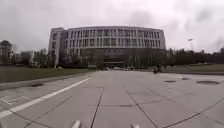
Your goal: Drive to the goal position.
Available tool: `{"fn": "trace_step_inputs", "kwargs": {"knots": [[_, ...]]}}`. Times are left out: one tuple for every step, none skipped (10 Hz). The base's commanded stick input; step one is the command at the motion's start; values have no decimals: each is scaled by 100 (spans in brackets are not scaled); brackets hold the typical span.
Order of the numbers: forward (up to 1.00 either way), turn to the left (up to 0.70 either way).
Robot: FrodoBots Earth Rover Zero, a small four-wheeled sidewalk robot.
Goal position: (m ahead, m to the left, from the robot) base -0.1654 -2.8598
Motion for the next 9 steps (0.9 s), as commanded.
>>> {"fn": "trace_step_inputs", "kwargs": {"knots": [[9, 0], [9, 0], [9, 0], [9, 0], [9, 0], [9, 0], [9, 0], [9, 0], [9, 0]]}}
